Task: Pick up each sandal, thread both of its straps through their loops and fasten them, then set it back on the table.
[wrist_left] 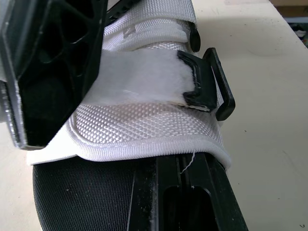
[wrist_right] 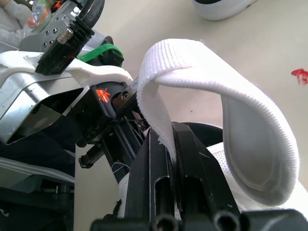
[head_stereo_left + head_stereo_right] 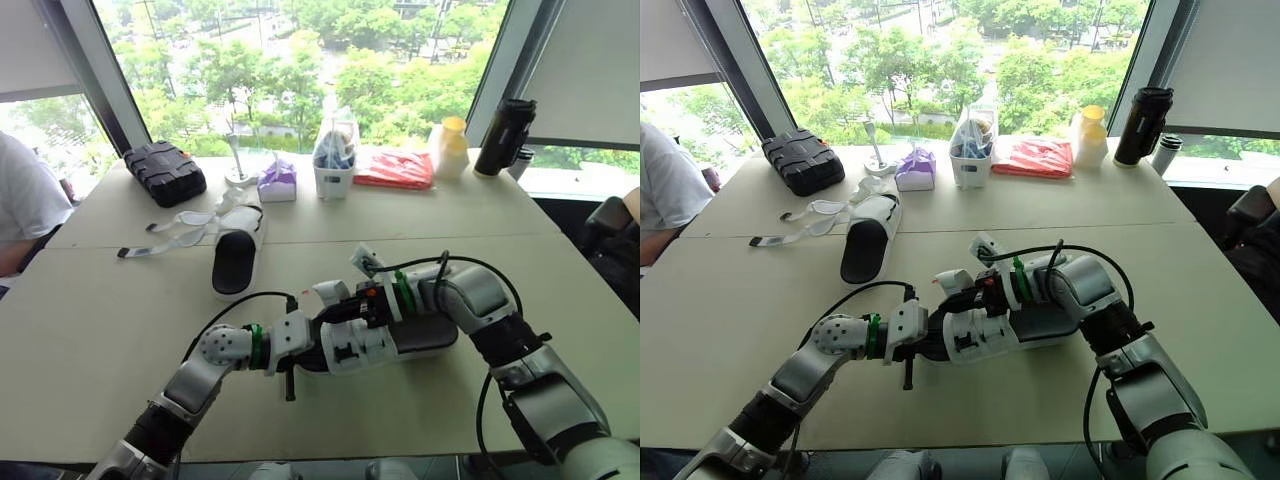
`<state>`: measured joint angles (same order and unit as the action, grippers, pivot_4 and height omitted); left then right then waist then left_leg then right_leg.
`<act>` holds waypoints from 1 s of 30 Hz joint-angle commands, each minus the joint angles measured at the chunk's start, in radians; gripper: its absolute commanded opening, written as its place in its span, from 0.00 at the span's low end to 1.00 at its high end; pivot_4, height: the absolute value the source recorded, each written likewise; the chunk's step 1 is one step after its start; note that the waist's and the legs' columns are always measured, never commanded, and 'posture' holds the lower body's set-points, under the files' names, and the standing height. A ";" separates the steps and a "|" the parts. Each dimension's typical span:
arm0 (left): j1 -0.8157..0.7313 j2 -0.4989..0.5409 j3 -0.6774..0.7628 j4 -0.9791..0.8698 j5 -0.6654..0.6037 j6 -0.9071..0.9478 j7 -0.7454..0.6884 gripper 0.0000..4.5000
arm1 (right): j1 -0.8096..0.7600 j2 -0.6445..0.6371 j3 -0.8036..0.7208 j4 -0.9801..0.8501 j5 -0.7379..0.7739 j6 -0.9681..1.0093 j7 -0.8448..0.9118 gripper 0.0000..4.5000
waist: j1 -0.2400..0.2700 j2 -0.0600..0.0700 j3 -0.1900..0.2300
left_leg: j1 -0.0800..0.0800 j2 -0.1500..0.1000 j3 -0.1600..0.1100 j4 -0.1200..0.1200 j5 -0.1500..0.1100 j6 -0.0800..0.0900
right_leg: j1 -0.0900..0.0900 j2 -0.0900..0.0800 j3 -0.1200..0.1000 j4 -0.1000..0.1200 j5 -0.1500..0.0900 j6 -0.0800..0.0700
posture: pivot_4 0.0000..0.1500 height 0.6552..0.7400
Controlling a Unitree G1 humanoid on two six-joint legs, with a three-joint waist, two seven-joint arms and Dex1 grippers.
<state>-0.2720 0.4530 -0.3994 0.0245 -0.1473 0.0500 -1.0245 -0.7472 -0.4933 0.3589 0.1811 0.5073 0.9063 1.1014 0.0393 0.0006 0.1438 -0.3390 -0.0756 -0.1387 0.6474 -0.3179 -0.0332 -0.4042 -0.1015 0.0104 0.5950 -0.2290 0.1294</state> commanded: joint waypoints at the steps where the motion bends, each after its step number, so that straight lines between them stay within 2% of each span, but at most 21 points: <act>1: 0.061 0.028 -0.082 0.132 0.110 0.066 0.010 0.00 | 0.002 0.006 -0.011 0.013 -0.048 -0.068 0.003 0.01 | 0.001 0.000 0.000 | 0.000 0.000 0.000 0.000 0.000 0.000 | 0.000 0.000 0.000 0.000 0.000 0.000 | 1.00 1.00; 11: 0.053 0.029 -0.075 0.142 0.109 0.063 0.011 0.00 | 0.029 -0.059 0.025 -0.111 -0.062 -0.064 0.124 0.01 | 0.001 0.001 0.001 | -0.001 0.000 0.000 0.000 0.000 0.000 | 0.000 0.000 0.000 0.000 -0.002 -0.003 | 1.00 1.00; 24: 0.046 0.028 -0.072 0.147 0.109 0.063 0.008 0.00 | 0.089 -0.010 -0.003 -0.203 -0.125 -0.185 0.034 0.01 | 0.001 0.000 0.001 | -0.001 0.000 0.000 0.000 0.000 0.000 | 0.000 0.000 0.000 0.000 -0.002 -0.003 | 1.00 1.00; 30: 0.047 0.031 -0.072 0.146 0.109 0.063 0.007 0.00 | 0.089 -0.023 0.002 -0.216 -0.124 -0.180 0.060 0.01 | 0.001 0.001 0.002 | -0.001 0.000 0.000 0.000 0.000 0.000 | -0.001 0.000 0.000 0.000 -0.002 -0.003 | 1.00 1.00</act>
<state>-0.2770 0.4530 -0.3994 0.0263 -0.1473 0.0494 -1.0290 -0.6593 -0.5064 0.3749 -0.0006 0.3767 0.7326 1.1480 0.0401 0.0014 0.1456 -0.3400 -0.0757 -0.1391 0.6470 -0.3180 -0.0334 -0.4048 -0.1017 0.0106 0.5946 -0.2314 0.1264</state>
